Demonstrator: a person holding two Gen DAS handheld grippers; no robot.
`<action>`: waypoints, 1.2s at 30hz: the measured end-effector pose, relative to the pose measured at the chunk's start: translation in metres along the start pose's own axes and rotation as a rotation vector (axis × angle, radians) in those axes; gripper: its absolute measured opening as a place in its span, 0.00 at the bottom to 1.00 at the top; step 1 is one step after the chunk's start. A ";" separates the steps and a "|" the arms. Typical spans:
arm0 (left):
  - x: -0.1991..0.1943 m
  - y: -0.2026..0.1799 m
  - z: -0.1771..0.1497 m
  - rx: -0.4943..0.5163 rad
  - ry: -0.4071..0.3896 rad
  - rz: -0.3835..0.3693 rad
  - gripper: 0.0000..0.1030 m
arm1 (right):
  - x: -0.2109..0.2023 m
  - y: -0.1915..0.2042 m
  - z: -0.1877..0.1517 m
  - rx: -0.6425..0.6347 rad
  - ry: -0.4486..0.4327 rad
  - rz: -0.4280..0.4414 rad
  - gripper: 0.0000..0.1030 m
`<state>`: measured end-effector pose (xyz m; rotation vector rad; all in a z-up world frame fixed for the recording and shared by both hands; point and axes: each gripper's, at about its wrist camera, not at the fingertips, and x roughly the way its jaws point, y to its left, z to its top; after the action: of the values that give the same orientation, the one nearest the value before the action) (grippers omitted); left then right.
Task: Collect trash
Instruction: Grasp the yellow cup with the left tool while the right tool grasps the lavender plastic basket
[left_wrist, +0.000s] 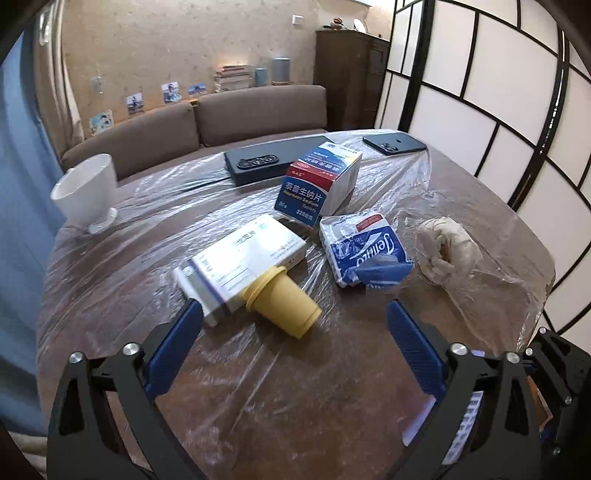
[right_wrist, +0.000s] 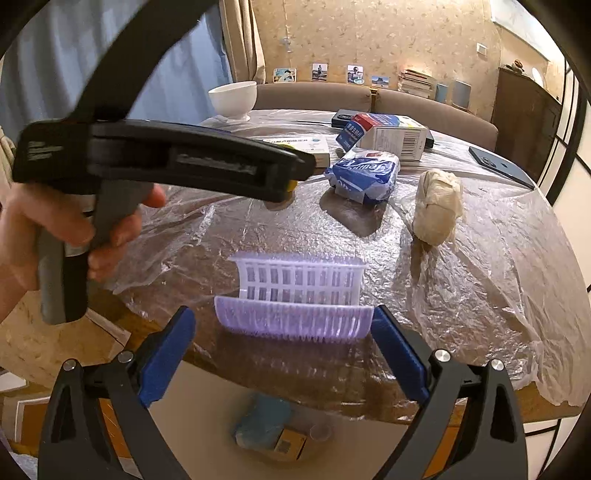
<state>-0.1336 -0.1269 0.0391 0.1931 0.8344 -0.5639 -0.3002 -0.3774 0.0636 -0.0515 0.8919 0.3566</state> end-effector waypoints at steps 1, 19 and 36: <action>0.005 0.002 0.002 -0.005 0.013 -0.024 0.86 | 0.001 -0.001 0.000 0.002 0.000 -0.001 0.89; 0.026 -0.015 0.000 0.091 0.061 -0.083 0.62 | 0.010 0.002 0.003 -0.046 -0.015 -0.041 0.73; 0.031 -0.010 0.000 0.083 0.071 -0.092 0.50 | 0.007 0.002 0.002 -0.029 -0.026 -0.029 0.69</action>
<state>-0.1223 -0.1480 0.0167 0.2526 0.8933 -0.6813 -0.2948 -0.3733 0.0594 -0.0858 0.8594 0.3424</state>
